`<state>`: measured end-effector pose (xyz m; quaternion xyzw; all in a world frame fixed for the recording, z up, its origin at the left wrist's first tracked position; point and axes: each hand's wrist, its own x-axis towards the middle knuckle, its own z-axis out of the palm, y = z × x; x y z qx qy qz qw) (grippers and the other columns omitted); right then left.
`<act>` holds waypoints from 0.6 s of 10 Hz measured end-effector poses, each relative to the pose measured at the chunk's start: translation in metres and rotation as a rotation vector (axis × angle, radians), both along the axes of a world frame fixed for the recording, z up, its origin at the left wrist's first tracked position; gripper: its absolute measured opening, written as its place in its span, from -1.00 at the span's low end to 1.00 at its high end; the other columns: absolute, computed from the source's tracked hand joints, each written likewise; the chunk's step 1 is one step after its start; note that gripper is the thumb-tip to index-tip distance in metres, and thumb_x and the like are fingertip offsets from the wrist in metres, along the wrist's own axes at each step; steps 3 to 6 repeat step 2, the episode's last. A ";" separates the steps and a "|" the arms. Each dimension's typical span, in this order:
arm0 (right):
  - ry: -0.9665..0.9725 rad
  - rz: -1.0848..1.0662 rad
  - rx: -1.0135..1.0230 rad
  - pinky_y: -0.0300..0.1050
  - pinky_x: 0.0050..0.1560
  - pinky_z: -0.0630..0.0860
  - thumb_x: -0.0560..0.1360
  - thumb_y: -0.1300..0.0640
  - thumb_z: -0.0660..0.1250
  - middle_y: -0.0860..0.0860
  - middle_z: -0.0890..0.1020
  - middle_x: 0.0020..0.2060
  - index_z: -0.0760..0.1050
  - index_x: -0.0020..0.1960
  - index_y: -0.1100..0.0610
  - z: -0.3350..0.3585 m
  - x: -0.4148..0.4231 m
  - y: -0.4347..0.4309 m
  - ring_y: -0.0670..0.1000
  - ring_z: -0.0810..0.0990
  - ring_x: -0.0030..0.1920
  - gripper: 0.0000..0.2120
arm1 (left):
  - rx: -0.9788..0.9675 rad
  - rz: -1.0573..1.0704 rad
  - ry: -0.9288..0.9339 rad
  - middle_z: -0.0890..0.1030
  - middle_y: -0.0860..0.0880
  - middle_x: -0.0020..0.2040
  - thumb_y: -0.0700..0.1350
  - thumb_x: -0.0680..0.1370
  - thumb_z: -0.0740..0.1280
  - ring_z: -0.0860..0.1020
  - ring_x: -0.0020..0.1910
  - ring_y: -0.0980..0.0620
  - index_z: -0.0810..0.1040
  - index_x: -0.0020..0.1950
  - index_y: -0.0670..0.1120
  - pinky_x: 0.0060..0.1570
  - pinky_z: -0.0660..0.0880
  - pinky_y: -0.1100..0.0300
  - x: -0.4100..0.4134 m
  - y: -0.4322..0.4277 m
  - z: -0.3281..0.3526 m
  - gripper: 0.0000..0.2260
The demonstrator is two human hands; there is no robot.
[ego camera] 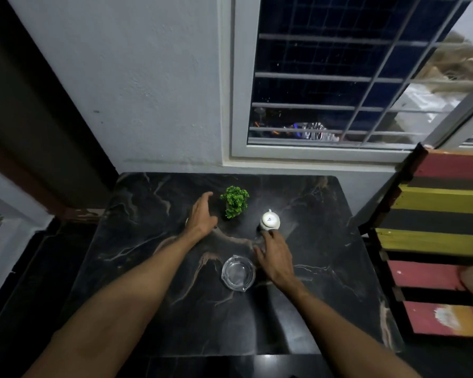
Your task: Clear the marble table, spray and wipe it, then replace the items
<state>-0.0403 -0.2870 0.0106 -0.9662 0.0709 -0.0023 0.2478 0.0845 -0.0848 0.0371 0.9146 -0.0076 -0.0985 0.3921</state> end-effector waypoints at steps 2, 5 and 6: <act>-0.221 0.166 -0.105 0.08 0.55 0.18 0.63 0.01 0.24 0.19 0.22 0.56 0.16 0.58 0.20 0.059 0.023 -0.037 0.18 0.17 0.57 -0.39 | 0.205 -0.060 -0.312 0.01 -0.10 0.66 -0.19 0.60 0.29 -0.04 0.65 -0.05 0.05 0.65 -0.12 0.61 -0.10 0.08 -0.059 -0.013 0.063 -0.33; -0.221 0.166 -0.105 0.08 0.55 0.18 0.63 0.01 0.24 0.19 0.22 0.56 0.16 0.58 0.20 0.059 0.023 -0.037 0.18 0.17 0.57 -0.39 | 0.205 -0.060 -0.312 0.01 -0.10 0.66 -0.19 0.60 0.29 -0.04 0.65 -0.05 0.05 0.65 -0.12 0.61 -0.10 0.08 -0.059 -0.013 0.063 -0.33; -0.221 0.166 -0.105 0.08 0.55 0.18 0.63 0.01 0.24 0.19 0.22 0.56 0.16 0.58 0.20 0.059 0.023 -0.037 0.18 0.17 0.57 -0.39 | 0.205 -0.060 -0.312 0.01 -0.10 0.66 -0.19 0.60 0.29 -0.04 0.65 -0.05 0.05 0.65 -0.12 0.61 -0.10 0.08 -0.059 -0.013 0.063 -0.33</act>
